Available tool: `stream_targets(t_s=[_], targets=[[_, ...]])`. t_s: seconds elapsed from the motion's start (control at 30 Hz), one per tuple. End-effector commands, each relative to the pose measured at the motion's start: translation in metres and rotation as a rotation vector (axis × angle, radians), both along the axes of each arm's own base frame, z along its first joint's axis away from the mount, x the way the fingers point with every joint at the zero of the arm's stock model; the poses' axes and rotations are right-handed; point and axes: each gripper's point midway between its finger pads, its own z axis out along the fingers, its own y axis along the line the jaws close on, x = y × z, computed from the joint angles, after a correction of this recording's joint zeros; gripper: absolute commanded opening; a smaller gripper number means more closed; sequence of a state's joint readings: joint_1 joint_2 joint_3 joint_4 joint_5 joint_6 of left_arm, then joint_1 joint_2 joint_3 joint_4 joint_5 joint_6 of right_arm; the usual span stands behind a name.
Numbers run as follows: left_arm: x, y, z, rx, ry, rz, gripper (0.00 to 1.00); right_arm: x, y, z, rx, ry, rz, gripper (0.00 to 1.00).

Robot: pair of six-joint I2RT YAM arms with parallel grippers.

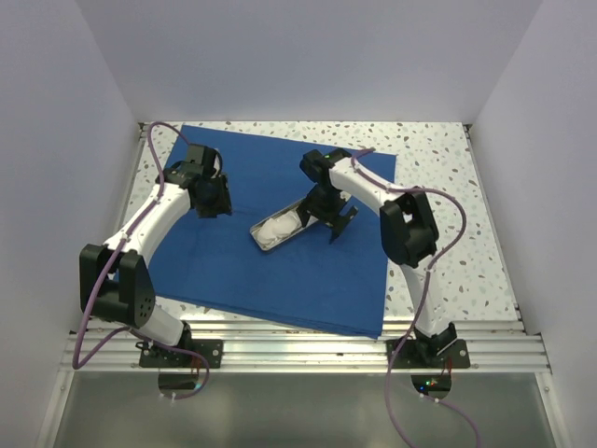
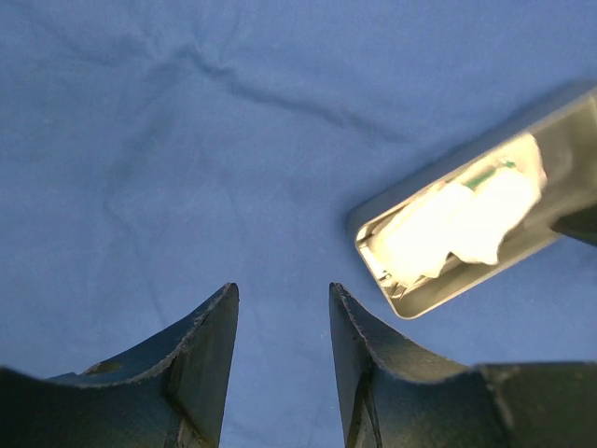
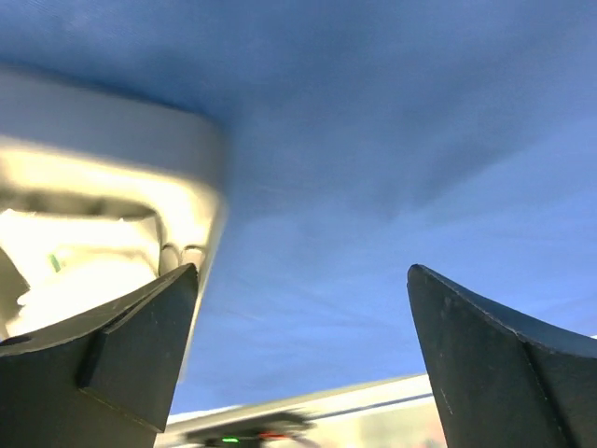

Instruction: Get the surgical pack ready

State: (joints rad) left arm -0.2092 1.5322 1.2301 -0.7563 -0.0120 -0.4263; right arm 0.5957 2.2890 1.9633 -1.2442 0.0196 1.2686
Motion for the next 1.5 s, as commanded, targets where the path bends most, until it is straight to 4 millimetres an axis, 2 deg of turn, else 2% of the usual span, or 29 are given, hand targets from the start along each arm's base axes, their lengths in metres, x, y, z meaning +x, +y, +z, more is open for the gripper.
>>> stream_targets(t_s=[0.0, 0.07, 0.1, 0.13, 0.17, 0.2, 0.23, 0.33, 0.4, 0.47, 0.5, 0.53, 0.57, 0.6, 0.63, 0.67, 0.7, 0.77, 0.9, 0.97, 1.0, 1.03, 1.07, 1.13, 1.17, 1.23, 1.27, 1.37, 1.47], targets=[[0.01, 0.001, 0.004, -0.006, -0.033, -0.004, 0.48, -0.006, -0.043, 0.05, -0.015, -0.098, 0.133, 0.99], [0.01, 0.001, 0.003, -0.005, -0.03, -0.005, 0.48, -0.009, -0.062, 0.055, -0.008, -0.112, 0.195, 0.99], [0.01, 0.001, 0.002, -0.005, -0.029, -0.006, 0.48, -0.022, -0.075, 0.048, -0.013, -0.082, 0.217, 0.99], [0.009, 0.002, 0.0, -0.002, -0.02, -0.007, 0.48, -0.022, -0.078, 0.062, 0.037, -0.135, 0.237, 0.99], [0.008, 0.002, -0.002, -0.001, -0.015, -0.007, 0.48, -0.019, -0.087, 0.065, 0.075, -0.174, 0.316, 0.99], [0.007, 0.002, -0.003, 0.0, -0.009, -0.007, 0.48, -0.022, -0.095, 0.056, 0.073, -0.187, 0.353, 0.99], [0.007, 0.002, -0.006, -0.002, -0.007, -0.003, 0.48, -0.016, -0.102, 0.065, 0.077, -0.239, 0.417, 0.99], [0.006, 0.003, -0.011, 0.003, 0.013, 0.008, 0.47, -0.009, -0.107, 0.064, 0.09, -0.251, 0.475, 0.99], [0.008, 0.003, -0.013, -0.001, 0.024, 0.02, 0.43, 0.006, -0.11, 0.064, 0.107, -0.26, 0.509, 0.93], [0.005, 0.003, -0.02, -0.009, 0.055, 0.04, 0.31, 0.026, -0.112, 0.057, 0.078, -0.266, 0.554, 0.87], [0.001, 0.006, -0.028, 0.001, 0.09, 0.052, 0.2, 0.052, -0.106, 0.073, 0.067, -0.353, 0.568, 0.84], [-0.001, 0.008, -0.032, 0.011, 0.111, 0.063, 0.12, 0.066, -0.105, 0.077, 0.054, -0.389, 0.593, 0.81], [-0.002, 0.011, -0.037, 0.025, 0.132, 0.074, 0.05, 0.079, -0.103, 0.065, 0.05, -0.381, 0.606, 0.71], [-0.003, 0.017, -0.046, 0.049, 0.162, 0.095, 0.0, 0.101, -0.097, 0.08, 0.052, -0.442, 0.609, 0.6], [-0.003, 0.019, -0.049, 0.058, 0.174, 0.112, 0.0, 0.113, -0.1, 0.077, 0.045, -0.443, 0.606, 0.46], [-0.003, 0.022, -0.052, 0.066, 0.189, 0.125, 0.0, 0.133, -0.097, 0.074, 0.048, -0.462, 0.601, 0.23], [-0.002, 0.025, -0.06, 0.083, 0.214, 0.138, 0.0, 0.141, -0.096, 0.067, 0.051, -0.457, 0.604, 0.15], [0.001, 0.027, -0.064, 0.101, 0.237, 0.163, 0.0, 0.157, -0.1, 0.061, 0.034, -0.464, 0.606, 0.0], [0.0, 0.032, -0.09, 0.143, 0.33, 0.199, 0.0, 0.183, -0.11, 0.029, -0.017, -0.449, 0.592, 0.0], [0.001, 0.032, -0.097, 0.152, 0.355, 0.203, 0.0, 0.18, -0.118, 0.009, -0.005, -0.416, 0.583, 0.0], [0.0, 0.033, -0.106, 0.162, 0.376, 0.205, 0.0, 0.172, -0.124, -0.01, -0.01, -0.367, 0.578, 0.0], [0.001, 0.033, -0.109, 0.163, 0.379, 0.204, 0.0, 0.167, -0.133, -0.019, -0.027, -0.339, 0.566, 0.0], [0.002, 0.033, -0.112, 0.165, 0.385, 0.202, 0.0, 0.153, -0.14, -0.036, -0.033, -0.28, 0.56, 0.0], [0.006, 0.032, -0.118, 0.166, 0.392, 0.195, 0.0, 0.139, -0.149, -0.041, -0.048, -0.242, 0.541, 0.0], [0.006, 0.031, -0.125, 0.169, 0.41, 0.192, 0.0, 0.121, -0.156, -0.053, -0.052, -0.19, 0.532, 0.0], [0.013, 0.03, -0.127, 0.168, 0.414, 0.185, 0.0, 0.106, -0.16, -0.049, -0.055, -0.176, 0.501, 0.0], [0.012, 0.028, -0.135, 0.169, 0.441, 0.179, 0.0, 0.089, -0.163, -0.061, -0.042, -0.139, 0.494, 0.0], [0.025, 0.025, -0.137, 0.161, 0.429, 0.167, 0.0, 0.066, -0.156, -0.06, 0.024, -0.125, 0.5, 0.0], [0.042, 0.021, -0.136, 0.138, 0.386, 0.159, 0.0, 0.075, -0.15, -0.035, 0.047, -0.187, 0.519, 0.05]])
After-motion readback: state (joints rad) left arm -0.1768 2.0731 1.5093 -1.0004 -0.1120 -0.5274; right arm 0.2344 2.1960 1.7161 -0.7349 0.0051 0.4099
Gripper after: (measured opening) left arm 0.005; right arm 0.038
